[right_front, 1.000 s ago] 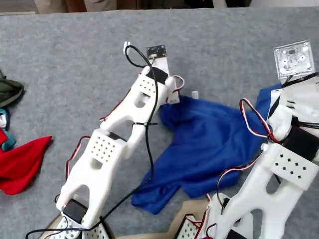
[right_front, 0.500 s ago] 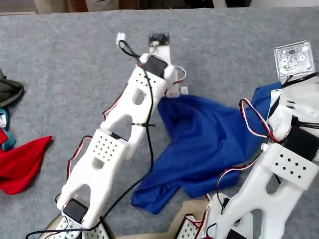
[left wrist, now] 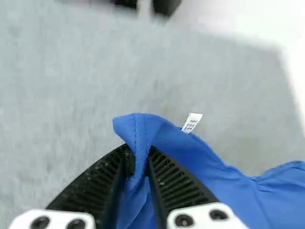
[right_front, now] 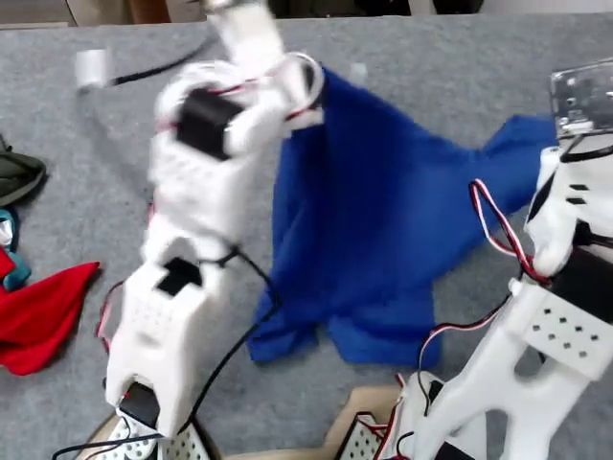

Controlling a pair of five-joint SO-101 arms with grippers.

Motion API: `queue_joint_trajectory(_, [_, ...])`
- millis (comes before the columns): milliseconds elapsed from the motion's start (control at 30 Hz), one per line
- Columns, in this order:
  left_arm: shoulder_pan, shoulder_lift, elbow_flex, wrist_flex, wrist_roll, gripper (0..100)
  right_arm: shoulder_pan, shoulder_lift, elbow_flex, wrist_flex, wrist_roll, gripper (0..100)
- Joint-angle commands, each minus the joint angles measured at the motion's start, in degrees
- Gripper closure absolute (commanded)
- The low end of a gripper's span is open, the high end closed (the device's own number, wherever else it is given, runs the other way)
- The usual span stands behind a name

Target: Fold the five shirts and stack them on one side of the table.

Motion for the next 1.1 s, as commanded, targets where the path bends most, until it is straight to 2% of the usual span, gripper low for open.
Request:
queue_joint_trajectory(0, [-2.3,-13.1,0.2,0.5,-3.3,98,2.5,-2.5,-9.7,3.4,-2.9,99.4])
queue_joint_trajectory(133, [-4.7,-24.6,6.2,0.6,-6.7,98,4.2,-2.5,-19.6,9.2,-5.2,99.4])
queue_joint_trajectory(433, [-6.3,-56.0,33.8,0.6,-12.0,98,6.6,-2.5,-41.2,17.6,-6.5,99.4])
queue_joint_trajectory(633, [-14.3,-71.4,44.5,0.5,-14.4,98,6.6,-2.5,-56.5,23.0,-6.5,99.4])
queue_joint_trajectory(867, [-22.3,-80.1,49.7,0.5,-17.9,98,6.5,-2.2,-66.9,24.7,-6.5,99.4])
queue_joint_trajectory(1067, [-23.4,-80.2,56.4,0.4,-18.0,98,6.1,-1.8,-65.7,21.2,-6.5,99.4])
